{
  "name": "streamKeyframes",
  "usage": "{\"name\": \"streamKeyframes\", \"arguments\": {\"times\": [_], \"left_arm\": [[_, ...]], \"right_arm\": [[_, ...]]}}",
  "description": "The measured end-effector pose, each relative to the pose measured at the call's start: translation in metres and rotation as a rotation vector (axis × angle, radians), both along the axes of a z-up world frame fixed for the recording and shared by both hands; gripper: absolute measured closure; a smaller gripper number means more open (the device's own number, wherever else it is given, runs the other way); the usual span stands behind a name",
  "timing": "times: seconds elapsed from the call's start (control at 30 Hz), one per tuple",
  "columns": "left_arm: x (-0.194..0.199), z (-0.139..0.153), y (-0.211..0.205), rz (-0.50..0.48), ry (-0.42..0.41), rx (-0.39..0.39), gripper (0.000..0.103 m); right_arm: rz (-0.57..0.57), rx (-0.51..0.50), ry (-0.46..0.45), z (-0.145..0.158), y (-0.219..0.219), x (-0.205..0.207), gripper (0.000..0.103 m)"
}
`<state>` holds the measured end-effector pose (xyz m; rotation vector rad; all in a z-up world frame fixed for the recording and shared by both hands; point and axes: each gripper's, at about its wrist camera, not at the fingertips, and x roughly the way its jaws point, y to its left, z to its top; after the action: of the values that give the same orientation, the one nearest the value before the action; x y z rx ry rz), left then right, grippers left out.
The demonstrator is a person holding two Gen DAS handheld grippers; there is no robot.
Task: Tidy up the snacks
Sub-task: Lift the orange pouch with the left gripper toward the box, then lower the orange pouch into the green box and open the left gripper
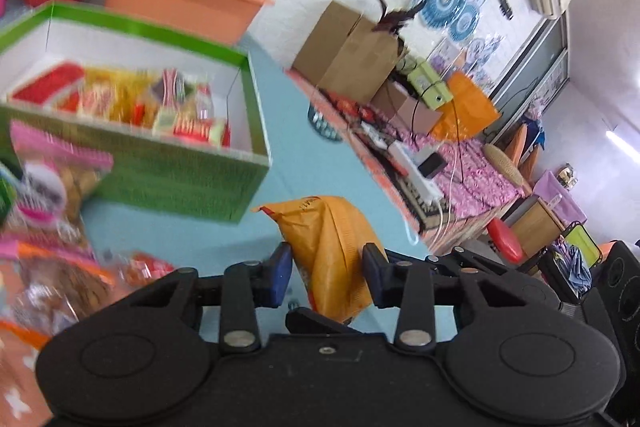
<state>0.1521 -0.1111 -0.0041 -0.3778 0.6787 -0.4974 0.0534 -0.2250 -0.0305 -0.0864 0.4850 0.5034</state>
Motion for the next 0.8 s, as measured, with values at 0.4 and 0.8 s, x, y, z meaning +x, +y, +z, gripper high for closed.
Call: {"name": "streamKeyframes", "arguments": {"times": [0.4,0.8], "left_arm": [[0.047,0.049,0.035,0.073,-0.09,0.044,0.062],[0.104,0.024,0.056,0.079,-0.042,0.014,0.062]], "right_arm": [[0.06,0.039,-0.137,0.04,0.032,0.057,0.0],[0.032,0.067,-0.096,0.02,0.047,0.111,0.0]]}}
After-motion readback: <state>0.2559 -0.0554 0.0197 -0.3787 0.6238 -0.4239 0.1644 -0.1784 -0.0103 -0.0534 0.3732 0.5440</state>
